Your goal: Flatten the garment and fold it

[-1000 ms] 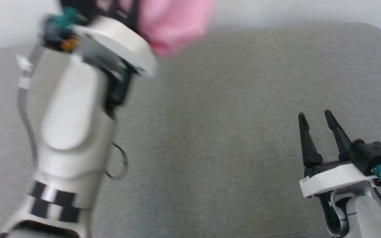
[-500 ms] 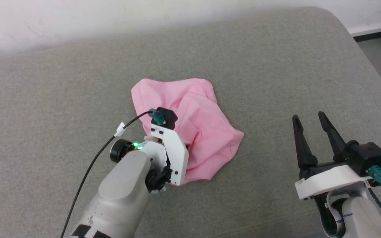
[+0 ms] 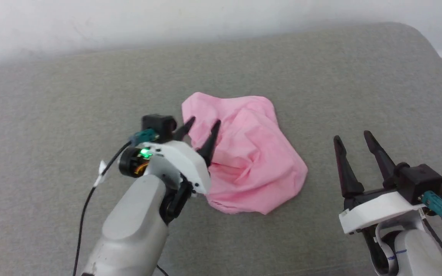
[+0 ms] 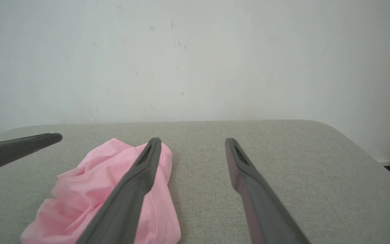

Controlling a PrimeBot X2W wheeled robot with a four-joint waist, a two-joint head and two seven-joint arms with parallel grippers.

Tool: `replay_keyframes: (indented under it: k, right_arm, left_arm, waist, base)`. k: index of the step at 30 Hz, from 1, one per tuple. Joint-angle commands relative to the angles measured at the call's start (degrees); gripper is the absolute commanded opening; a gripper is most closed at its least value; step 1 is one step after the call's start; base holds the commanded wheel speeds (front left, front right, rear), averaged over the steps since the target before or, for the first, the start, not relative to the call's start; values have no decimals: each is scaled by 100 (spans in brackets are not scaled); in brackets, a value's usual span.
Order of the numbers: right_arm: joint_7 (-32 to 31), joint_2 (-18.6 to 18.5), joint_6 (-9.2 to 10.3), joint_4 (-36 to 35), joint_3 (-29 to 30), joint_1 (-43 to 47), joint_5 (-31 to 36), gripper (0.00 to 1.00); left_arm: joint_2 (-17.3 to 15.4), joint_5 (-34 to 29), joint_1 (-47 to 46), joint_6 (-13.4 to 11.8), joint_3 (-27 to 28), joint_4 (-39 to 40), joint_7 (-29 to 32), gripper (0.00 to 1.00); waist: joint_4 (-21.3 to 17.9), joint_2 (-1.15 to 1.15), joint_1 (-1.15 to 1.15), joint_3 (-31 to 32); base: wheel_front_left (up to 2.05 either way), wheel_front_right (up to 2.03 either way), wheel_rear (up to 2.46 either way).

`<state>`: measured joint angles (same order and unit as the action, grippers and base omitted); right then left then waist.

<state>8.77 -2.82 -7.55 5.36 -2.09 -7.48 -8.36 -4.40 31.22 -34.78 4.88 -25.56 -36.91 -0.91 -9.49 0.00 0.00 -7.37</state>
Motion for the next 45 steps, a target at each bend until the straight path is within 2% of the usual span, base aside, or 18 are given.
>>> replay_keyframes:
  k: [1,5,8,11,18,22,27,28,29,30,34,38,42,45]
  right_arm:
    - [-40,-6,6,-64,-32,39,73,100]
    - [-211,-6,6,-190,-118,-85,254,100]
    - [-467,-6,6,-178,-213,-314,403,100]
    - [-907,-10,6,-13,-315,-669,475,100]
    - [-2643,-109,6,1056,-368,-1791,231,100]
    - [-3510,-145,6,1653,-315,-2399,185,100]
    - [-4218,-253,6,2174,-272,-2890,353,100]
    - [-4339,-257,6,2252,-264,-2936,368,49]
    - [-4404,-268,6,2291,-262,-2973,391,15]
    - [-4422,-288,6,2293,-267,-2998,420,0]
    - [-4357,-289,6,2216,-223,-2977,398,0]
    - [-3898,-241,6,1917,9,-2811,328,0]
    - [-3266,-122,6,1486,521,-2469,138,0]
    - [-2914,-47,6,1192,1118,-2093,-45,0]
  left_arm:
    - [-122,-80,227,-122,92,165,-352,100]
    - [-342,-276,673,-531,404,744,-1245,100]
    - [-464,-464,1050,-792,729,1314,-1395,100]
    - [-464,-775,1437,-947,1190,2136,-1405,100]
    - [-142,-1372,2032,-910,1948,3116,-1408,100]
    - [6,-1553,2092,-781,2210,3295,-1408,100]
    - [113,-1635,2078,-627,2380,3335,-1408,100]
    - [123,-1648,2075,-604,2394,3331,-1409,100]
    - [132,-1654,2074,-590,2411,3325,-1409,100]
    - [138,-1656,2076,-584,2428,3317,-1409,100]
    - [147,-1643,2092,-576,2483,3296,-1409,100]
    - [150,-1589,2141,-598,2507,3237,-1409,100]
    - [151,-1601,2201,-597,2556,3213,-1409,100]
    - [151,-1631,2263,-588,2580,3179,-1409,100]
  waist:
    - [274,0,0,112]
    - [556,0,0,83]
    - [753,0,0,4]
    - [939,0,0,-141]
    - [1398,0,0,-534]
    - [1616,0,0,-752]
    - [1796,0,0,-934]
    - [1817,0,0,-947]
    - [1830,0,0,-953]
    - [1839,0,0,-957]
    - [1812,0,0,-914]
    - [1679,0,0,-756]
    - [1489,0,0,-547]
    - [1345,0,0,-391]
  base:
    - [0,0,0]
    - [0,0,0]
    - [0,0,0]
    - [0,0,0]
    - [0,0,0]
    - [0,0,0]
    - [0,0,0]
    - [0,0,0]
    - [0,0,0]
    - [0,0,0]
    - [0,0,0]
    - [0,0,0]
    - [0,0,0]
    - [0,0,0]
